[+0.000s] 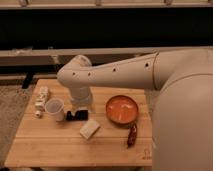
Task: Move the arm in a circular motion
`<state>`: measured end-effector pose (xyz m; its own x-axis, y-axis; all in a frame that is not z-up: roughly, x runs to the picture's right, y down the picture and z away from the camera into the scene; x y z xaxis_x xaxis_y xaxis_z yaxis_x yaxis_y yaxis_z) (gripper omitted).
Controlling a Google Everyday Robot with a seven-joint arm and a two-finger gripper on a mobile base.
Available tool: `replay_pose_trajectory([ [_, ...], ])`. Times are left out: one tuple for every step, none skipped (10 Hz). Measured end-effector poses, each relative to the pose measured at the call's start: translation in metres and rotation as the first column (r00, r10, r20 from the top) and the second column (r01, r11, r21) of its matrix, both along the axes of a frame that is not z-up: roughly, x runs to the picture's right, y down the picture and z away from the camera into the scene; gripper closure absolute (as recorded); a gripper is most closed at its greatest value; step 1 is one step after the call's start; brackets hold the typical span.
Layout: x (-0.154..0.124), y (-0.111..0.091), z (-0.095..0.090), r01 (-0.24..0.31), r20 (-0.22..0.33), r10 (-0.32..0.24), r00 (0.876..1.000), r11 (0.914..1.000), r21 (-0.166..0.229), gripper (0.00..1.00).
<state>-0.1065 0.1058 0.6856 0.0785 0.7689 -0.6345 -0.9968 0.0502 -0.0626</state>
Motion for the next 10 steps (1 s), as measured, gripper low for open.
replay_pose_trajectory([
  [0.0012,0.0017,-0.0022,0.0,0.001,0.0,1.0,1.0,0.001,0.35],
  [0.003,0.0029,-0.0038,0.0,-0.001,0.0,1.0,1.0,0.002,0.35],
  [0.004,0.0038,-0.005,0.0,0.001,0.0,1.0,1.0,0.003,0.35],
  [0.0031,0.003,-0.0052,0.0,0.002,0.0,1.0,1.0,0.005,0.35],
  [0.0038,0.0036,-0.006,0.002,0.001,-0.002,1.0,1.0,0.005,0.35],
  [0.0059,0.0043,-0.0072,0.002,0.0,-0.002,1.0,1.0,0.007,0.35],
  [0.0076,0.0058,-0.0089,0.0,0.001,0.0,1.0,1.0,0.008,0.35],
  [0.0096,0.0068,-0.0106,-0.002,0.0,0.002,1.0,0.9999,0.01,0.35],
  [0.0111,0.0071,-0.0112,-0.002,0.0,0.002,1.0,0.9999,0.012,0.35],
  [0.011,0.0073,-0.0119,-0.003,0.003,0.003,1.0,0.9999,0.014,0.35],
])
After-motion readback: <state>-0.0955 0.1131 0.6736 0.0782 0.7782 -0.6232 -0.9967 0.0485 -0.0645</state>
